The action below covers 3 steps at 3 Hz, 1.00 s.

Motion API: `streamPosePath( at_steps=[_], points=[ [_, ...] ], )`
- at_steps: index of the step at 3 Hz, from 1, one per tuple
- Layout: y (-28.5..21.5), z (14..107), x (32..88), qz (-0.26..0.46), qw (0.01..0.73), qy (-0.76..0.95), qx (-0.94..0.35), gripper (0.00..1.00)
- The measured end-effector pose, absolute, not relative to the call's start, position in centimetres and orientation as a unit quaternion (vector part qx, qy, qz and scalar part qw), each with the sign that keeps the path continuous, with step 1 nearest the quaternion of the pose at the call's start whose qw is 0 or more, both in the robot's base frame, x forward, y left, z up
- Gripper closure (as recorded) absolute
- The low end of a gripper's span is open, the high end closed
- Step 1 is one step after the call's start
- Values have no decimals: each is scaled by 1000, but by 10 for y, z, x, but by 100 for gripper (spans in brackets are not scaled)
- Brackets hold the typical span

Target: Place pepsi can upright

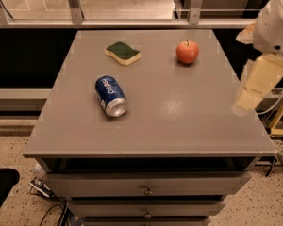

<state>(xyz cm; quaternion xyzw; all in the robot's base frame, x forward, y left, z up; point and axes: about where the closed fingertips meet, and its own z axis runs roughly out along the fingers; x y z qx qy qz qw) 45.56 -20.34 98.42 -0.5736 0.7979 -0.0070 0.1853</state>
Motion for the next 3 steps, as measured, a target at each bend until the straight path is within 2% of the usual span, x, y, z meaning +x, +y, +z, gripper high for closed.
streamPosePath(
  at_steps=[3],
  points=[
    [-125, 983, 499, 69, 274, 876, -390, 0]
  ],
)
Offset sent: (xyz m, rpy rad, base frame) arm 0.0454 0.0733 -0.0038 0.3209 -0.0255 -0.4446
